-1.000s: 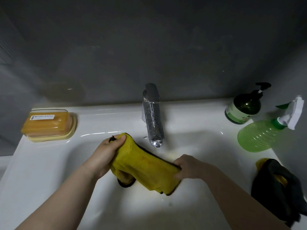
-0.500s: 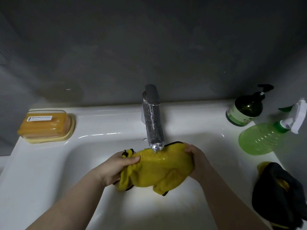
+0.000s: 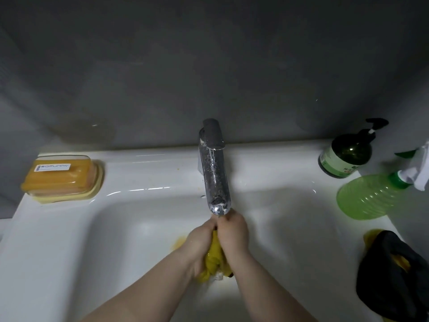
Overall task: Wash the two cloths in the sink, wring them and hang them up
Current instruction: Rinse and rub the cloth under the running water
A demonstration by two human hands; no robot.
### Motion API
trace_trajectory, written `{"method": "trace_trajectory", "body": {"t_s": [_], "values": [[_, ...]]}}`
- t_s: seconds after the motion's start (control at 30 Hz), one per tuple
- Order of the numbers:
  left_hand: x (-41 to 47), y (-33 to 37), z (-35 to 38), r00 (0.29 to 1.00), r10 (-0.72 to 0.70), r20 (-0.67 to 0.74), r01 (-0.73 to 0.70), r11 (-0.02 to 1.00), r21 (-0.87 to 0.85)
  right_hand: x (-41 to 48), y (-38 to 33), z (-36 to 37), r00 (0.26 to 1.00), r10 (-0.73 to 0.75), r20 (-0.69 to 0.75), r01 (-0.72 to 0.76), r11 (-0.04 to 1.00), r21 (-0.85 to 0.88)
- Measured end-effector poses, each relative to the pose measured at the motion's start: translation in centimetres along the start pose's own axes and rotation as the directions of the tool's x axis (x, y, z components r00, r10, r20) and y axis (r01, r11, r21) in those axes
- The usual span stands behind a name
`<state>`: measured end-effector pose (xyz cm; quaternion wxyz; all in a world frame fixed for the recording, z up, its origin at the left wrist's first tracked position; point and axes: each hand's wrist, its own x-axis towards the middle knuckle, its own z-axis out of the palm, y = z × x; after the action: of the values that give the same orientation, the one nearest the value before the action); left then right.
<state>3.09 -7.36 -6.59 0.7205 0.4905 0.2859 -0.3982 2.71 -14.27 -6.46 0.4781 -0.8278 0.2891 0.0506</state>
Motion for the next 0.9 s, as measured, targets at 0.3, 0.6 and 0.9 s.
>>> {"method": "trace_trajectory", "body": {"t_s": [0.3, 0.6, 0.9], "values": [[-0.1, 0.7, 0.0, 0.977, 0.188, -0.098, -0.181, 0.98, 0.078, 0.1, -0.2, 0.7, 0.997, 0.037, -0.071, -0.036, 0.999, 0.015], [-0.7, 1.4, -0.2, 0.977, 0.208, -0.049, -0.207, 0.978, 0.043, 0.1, -1.2, 0.8, 0.999, 0.039, 0.003, -0.039, 0.993, 0.107], [-1.4, 1.2, -2.0, 0.991, 0.134, -0.002, -0.134, 0.99, 0.038, 3.3, -0.1, -0.7, 0.959, 0.249, 0.132, -0.281, 0.887, 0.367]]}}
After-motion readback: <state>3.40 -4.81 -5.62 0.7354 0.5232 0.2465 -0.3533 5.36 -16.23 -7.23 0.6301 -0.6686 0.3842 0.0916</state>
